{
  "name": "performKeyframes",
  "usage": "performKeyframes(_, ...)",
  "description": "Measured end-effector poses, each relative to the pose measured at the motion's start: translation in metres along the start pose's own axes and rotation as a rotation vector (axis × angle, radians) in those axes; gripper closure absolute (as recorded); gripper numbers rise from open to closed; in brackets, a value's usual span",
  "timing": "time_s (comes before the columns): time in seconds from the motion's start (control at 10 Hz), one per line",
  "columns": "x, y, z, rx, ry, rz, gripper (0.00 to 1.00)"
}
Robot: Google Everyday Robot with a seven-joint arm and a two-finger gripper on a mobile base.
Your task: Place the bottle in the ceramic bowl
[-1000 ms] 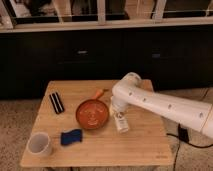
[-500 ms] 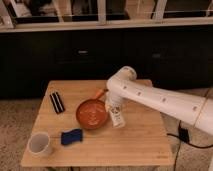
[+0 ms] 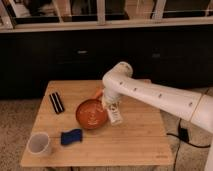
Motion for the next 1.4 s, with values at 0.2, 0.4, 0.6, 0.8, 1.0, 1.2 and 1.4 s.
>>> performKeyframes(0.2,0.007,-0.010,-0.003,0.002,0.002,-0.018,0.98)
performKeyframes(0.4,0.011,-0.012,-0.005,0.002,0.000,-0.032,0.98)
performKeyframes(0.6,0.016,-0.025,-0.004,0.011,-0.005,-0.047,0.98)
performKeyframes(0.8,0.020,-0.031,-0.003,0.013,-0.005,-0.054,0.98)
performKeyframes(1.0,0.022,-0.034,-0.001,0.016,-0.009,-0.056,0.98)
performKeyframes(1.2,0.025,-0.040,0.001,0.017,-0.008,-0.060,0.98)
performKeyframes(1.4,0.028,-0.046,0.004,0.021,-0.011,-0.063,0.98)
